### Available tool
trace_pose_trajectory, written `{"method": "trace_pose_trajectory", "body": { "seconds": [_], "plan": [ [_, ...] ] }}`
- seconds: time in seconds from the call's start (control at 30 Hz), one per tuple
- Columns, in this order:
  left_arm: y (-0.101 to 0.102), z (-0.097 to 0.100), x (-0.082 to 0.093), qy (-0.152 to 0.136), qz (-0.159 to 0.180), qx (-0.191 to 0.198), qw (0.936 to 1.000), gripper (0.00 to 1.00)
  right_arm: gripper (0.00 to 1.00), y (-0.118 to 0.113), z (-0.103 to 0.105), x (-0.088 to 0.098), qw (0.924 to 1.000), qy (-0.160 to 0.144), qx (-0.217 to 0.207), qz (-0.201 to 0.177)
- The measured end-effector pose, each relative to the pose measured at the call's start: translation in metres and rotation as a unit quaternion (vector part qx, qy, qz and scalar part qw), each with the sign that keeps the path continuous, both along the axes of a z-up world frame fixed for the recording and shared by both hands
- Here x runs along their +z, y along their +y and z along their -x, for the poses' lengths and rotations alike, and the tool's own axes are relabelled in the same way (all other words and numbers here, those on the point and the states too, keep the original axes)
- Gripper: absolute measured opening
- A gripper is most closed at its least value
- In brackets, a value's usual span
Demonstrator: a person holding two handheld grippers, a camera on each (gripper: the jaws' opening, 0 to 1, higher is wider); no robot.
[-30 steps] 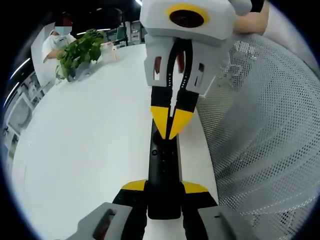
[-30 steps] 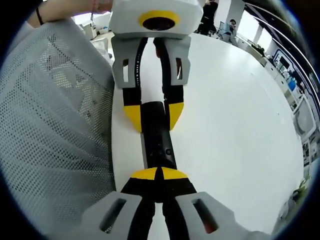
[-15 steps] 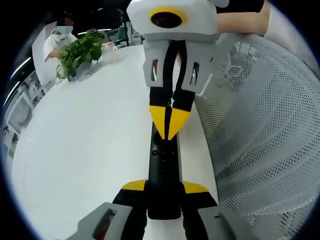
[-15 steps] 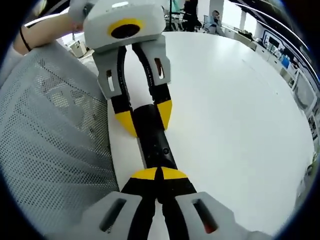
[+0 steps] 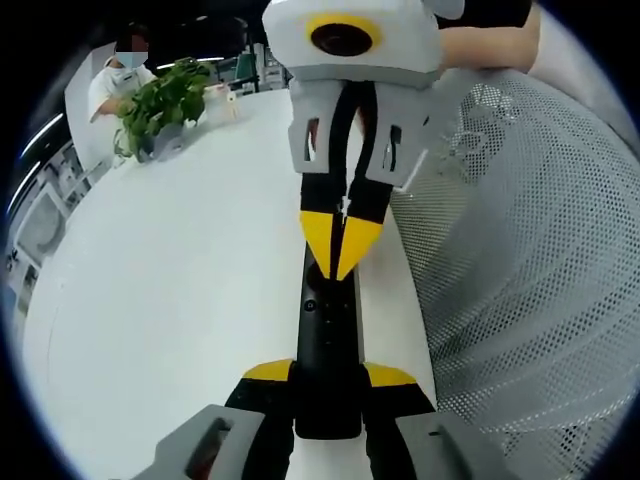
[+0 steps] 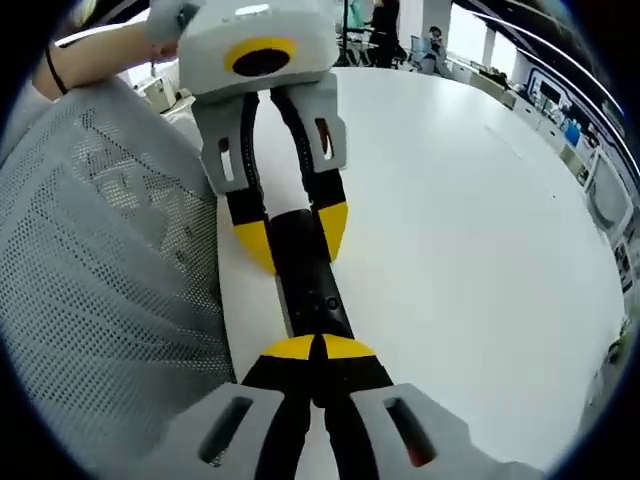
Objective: Press the specified remote control buttons in sequence, fully releasing each button before pressing the next.
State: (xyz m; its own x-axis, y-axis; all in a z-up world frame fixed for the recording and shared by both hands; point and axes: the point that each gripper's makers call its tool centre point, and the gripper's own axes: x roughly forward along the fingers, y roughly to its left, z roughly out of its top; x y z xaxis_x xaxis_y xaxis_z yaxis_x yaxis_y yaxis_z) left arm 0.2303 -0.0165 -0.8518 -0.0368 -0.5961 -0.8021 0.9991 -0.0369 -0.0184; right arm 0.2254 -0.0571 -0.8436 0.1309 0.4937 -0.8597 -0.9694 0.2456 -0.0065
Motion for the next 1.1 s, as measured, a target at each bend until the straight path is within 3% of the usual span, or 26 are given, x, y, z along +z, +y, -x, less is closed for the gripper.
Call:
{"method": "trace_pose_trajectory", "body": {
  "seconds": [1.1],
  "plan": [
    [-0.0003,-0.0007,-0.0005,0.005,0.01,0.015,0.9998,0.25,0.0,-0.0006,-0.0023,-0.0008,0.9997,-0.011,0.016,0.012]
  ]
}}
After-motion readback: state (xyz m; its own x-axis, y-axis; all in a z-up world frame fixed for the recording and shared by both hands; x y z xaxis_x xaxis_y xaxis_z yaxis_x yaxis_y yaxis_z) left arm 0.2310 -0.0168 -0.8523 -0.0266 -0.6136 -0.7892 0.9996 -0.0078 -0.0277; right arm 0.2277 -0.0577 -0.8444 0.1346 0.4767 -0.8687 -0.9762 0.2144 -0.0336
